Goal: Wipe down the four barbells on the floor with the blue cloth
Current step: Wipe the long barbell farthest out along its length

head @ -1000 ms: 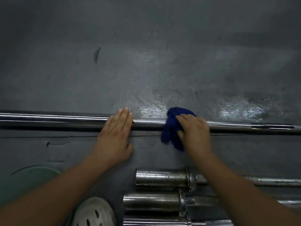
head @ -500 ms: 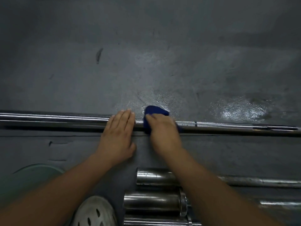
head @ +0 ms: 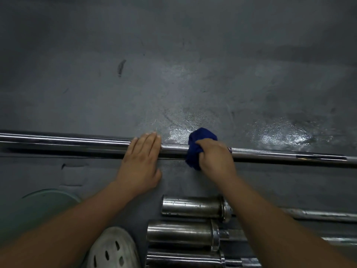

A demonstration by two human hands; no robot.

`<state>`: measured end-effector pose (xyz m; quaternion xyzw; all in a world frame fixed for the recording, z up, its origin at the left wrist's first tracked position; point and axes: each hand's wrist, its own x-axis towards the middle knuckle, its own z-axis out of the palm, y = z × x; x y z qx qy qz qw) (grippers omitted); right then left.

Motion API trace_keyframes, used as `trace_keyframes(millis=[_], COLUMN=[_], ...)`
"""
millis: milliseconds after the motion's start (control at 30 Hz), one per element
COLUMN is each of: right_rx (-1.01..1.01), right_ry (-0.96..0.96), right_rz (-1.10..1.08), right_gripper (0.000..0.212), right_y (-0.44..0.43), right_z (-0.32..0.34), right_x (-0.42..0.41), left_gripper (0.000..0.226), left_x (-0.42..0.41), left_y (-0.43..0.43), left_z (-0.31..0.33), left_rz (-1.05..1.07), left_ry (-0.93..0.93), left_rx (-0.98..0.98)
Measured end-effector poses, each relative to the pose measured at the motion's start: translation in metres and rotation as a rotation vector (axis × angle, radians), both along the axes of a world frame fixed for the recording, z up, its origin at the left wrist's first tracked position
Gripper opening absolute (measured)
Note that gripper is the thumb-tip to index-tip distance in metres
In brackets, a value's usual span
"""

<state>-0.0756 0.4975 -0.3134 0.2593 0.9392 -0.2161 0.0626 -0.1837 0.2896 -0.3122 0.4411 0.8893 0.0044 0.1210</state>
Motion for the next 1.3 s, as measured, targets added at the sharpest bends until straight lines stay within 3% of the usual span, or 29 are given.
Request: trace_keyframes(millis=[167, 267, 433, 533, 633, 767, 867, 1000, 1100, 1300], right_rx=[-0.019, -0.032, 0.009, -0.113, -0.118, -0.056, -0.072, -0.191, -0.197, -0.057], right_ry=[0.052, 0.048, -0.012, 0.11, 0.09, -0.073, -0.097, 0.073, 0.018, -0.136], right_rz=[0.054, 0.069, -0.267, -0.014, 0.113, -0.194, -0.323, 0.003, 0.111, -0.374], right_gripper=[0.049, 0.046, 0.033, 0.039, 0.05, 0.043, 0.037, 0.048, 0.054, 0.038], right_y=[-0.003, -0.004, -0.031, -0.093, -0.075, -0.004, -0.014, -0.084, -0.065, 0.006], right_z=[0.002, 0.007, 0.003, 0.003, 0.003, 0.011, 0.014, 0.017, 0.015, 0.014], right_x=[0.026, 0.038, 0.02, -0.005, 0.005, 0.052, 0.042, 0.011, 0.019, 0.068], left_gripper=[0.088, 0.086, 0.087, 0.089, 0.087, 0.085, 0.086, 0.087, 0.083, 0.085], left_x=[-0.001, 0.002, 0.01, 0.013, 0.013, 0.01, 0.015, 0.02, 0.02, 0.026], left_y=[-0.01, -0.016, -0.021, -0.021, -0.022, -0.024, -0.023, -0.022, -0.028, -0.035], left_z=[0.0, -0.004, -0.004, -0.006, -0.004, 0.0, 0.001, 0.004, 0.006, 0.012], left_rz=[-0.027, -0.045, -0.023, -0.009, -0.015, -0.027, -0.015, 0.001, -0.021, -0.03], left_ry=[0.006, -0.001, -0.026, -0.05, -0.062, -0.055, -0.064, -0.065, -0.054, -0.056], left_rx=[-0.023, -0.034, -0.05, -0.05, -0.064, -0.065, -0.073, -0.074, -0.073, -0.066])
